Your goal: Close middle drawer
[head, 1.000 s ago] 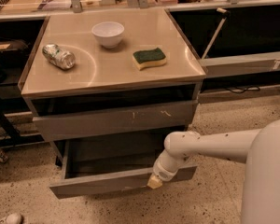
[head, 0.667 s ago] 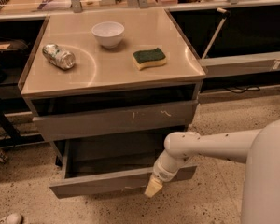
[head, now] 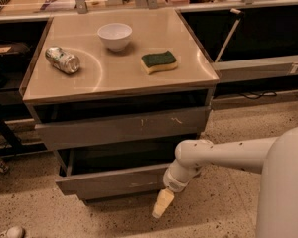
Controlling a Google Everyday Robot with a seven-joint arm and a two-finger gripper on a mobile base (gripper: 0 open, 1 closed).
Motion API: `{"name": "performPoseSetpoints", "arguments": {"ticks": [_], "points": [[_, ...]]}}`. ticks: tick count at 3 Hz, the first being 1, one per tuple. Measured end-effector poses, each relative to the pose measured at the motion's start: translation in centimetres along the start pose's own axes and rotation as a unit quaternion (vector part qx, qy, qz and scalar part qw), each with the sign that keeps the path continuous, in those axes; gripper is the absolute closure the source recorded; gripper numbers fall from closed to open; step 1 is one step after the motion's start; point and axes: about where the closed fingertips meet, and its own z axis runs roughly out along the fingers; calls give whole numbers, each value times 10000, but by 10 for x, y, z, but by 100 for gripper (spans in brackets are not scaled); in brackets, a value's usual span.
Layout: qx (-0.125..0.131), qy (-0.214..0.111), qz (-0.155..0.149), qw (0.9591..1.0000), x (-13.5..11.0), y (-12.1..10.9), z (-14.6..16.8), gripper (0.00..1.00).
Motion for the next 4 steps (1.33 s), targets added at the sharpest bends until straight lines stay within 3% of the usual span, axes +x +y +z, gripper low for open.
{"name": "performPoseSetpoints", "arguments": {"ticks": [1,3,4], "points": [[0,0,0,10000,0,0,0,19],[18,41,-44,10000,-3,-6,2,65],[199,103,-65,9997,-13,-25,-2,89]]}}
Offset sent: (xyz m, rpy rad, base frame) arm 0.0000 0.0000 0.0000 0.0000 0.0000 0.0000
